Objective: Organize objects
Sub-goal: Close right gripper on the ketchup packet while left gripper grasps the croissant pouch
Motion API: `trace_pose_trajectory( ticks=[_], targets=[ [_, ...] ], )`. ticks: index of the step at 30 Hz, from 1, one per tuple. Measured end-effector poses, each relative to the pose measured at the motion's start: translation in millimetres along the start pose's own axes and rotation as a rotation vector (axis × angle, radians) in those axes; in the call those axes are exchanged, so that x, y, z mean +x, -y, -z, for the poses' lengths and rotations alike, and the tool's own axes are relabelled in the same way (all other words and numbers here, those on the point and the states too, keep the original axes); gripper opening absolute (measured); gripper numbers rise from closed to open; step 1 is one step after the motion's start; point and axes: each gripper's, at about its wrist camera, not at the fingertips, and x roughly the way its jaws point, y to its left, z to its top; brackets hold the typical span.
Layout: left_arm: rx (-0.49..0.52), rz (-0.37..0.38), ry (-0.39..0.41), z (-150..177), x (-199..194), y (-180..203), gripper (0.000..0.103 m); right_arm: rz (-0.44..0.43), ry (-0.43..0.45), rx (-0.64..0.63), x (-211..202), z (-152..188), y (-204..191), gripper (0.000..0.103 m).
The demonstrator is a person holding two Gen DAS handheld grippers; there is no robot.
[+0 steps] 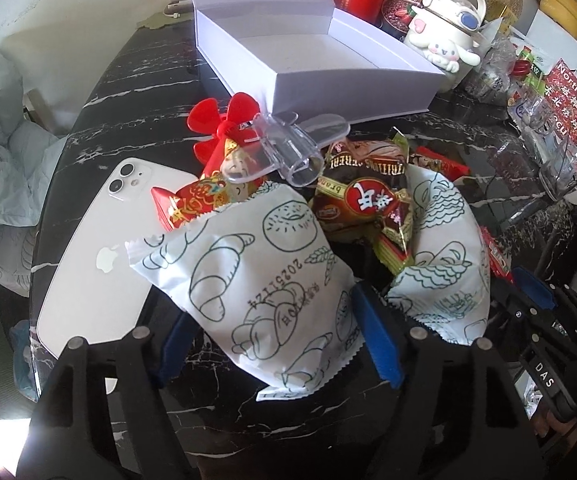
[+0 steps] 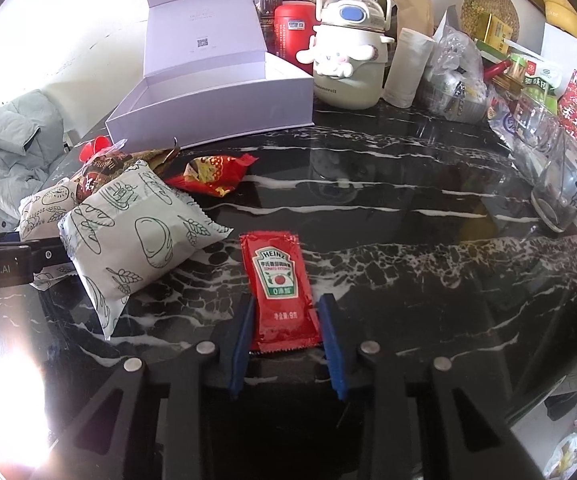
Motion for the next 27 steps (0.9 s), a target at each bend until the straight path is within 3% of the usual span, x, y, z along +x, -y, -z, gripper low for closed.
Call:
trace_pose_trajectory(
  ticks=[8,27],
  targets=[
    [0.008,0.026,0.027,3,-13,1,0.058,-0.063,0.017,0.030,-6,3,2,0.025],
    [0.011,0.021,0.104,10,-43,-2,0.052,-0.087,0.053,0.019,-19,3,-7,0.008]
  ],
)
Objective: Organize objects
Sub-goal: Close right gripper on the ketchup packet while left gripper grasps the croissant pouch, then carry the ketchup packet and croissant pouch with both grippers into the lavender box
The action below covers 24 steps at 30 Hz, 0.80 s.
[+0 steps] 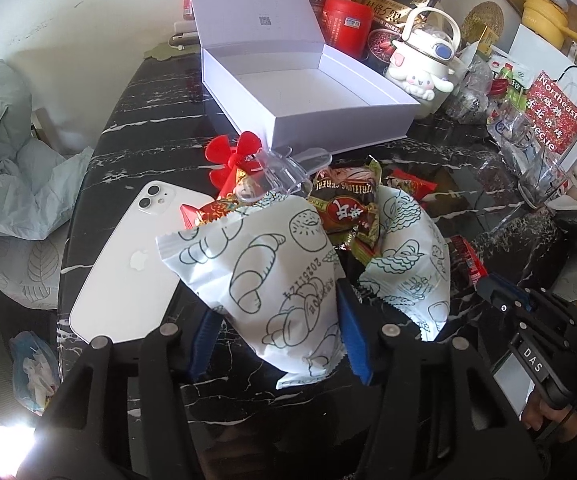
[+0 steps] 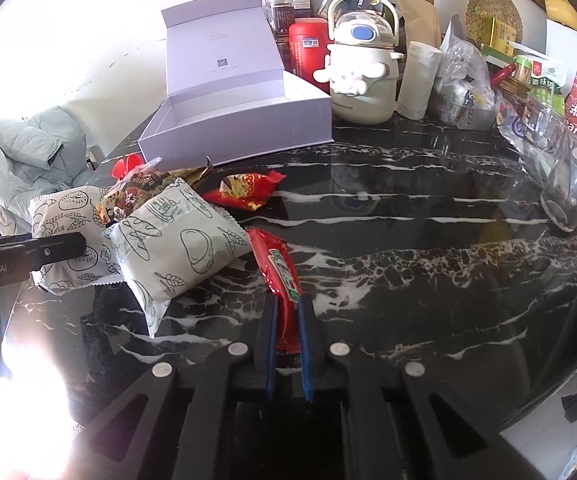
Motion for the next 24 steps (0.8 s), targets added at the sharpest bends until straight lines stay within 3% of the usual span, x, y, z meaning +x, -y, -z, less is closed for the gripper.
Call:
trace_pose_trajectory(
  ticks=[24],
  targets=[
    [0.005,-0.006,0.125,4,-49,-3,0.051,-0.071,0.078,-0.071,-36,-9,-27,0.006]
  ],
)
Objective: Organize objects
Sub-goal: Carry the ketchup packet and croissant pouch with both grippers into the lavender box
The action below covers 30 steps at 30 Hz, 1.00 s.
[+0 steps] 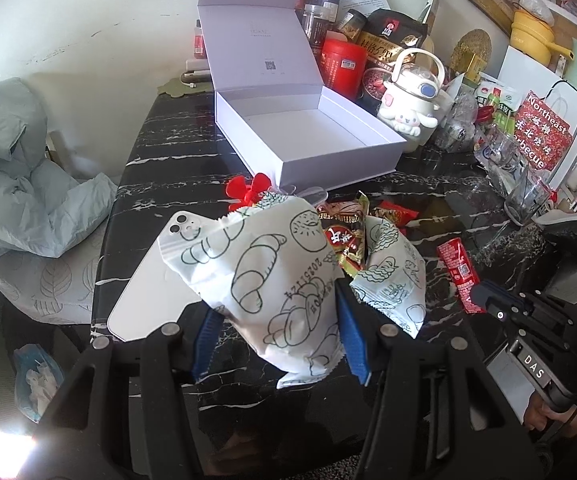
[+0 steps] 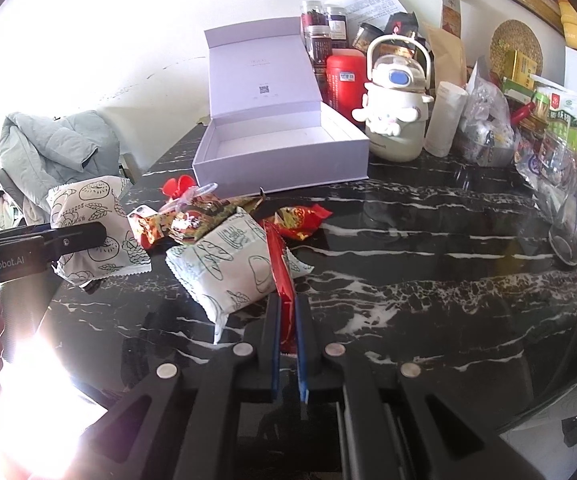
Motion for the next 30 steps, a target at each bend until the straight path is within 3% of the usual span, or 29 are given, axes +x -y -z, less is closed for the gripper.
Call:
trace_pose_trajectory(
  ticks=[13,30],
  targets=[
    [0.018,0.035,0.047,-18,-16,6,0.051,-0.042,0.080,-0.044,-23,-22,-8,0.006],
    [0.069,0.059,0.060,-76,10,10,0.051,-0.102,0.106,-0.095,4,-85,-7,0.006]
  ],
)
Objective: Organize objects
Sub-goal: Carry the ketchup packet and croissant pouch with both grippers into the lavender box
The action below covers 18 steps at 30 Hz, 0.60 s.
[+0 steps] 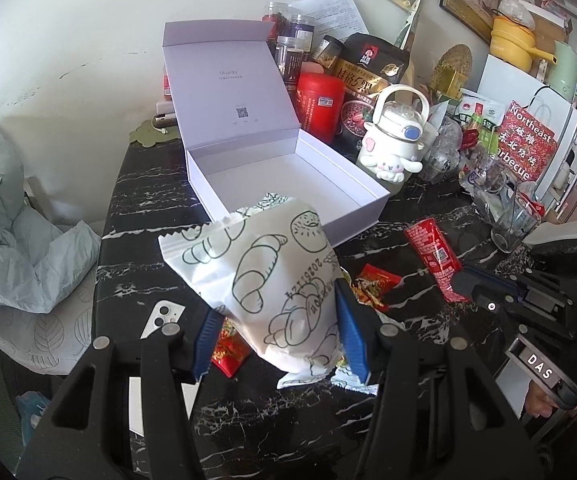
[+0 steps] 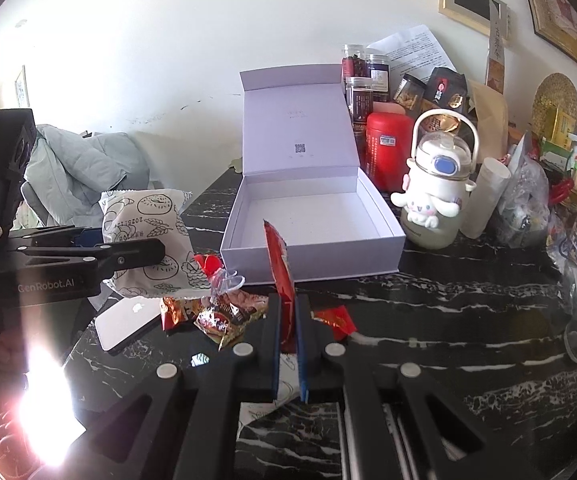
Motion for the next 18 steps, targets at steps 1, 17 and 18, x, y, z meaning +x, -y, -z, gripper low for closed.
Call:
trace_pose_trajectory(
  ticks=[1,17,18],
  targets=[
    [0.003,-0.001,0.001,-4,3,0,0.051,-0.003,0.001,-0.002,2,-3,1,0.006],
    [0.033,0.017,-0.003,-61,59,-7,0.051,-0.034,0.008,-0.036,58,-61,24,0.006],
    [0.035,0.016,-0.005,-64,63,-8,0.051,-0.032,0.009,-0.037,61,-64,25,0.006]
  ],
)
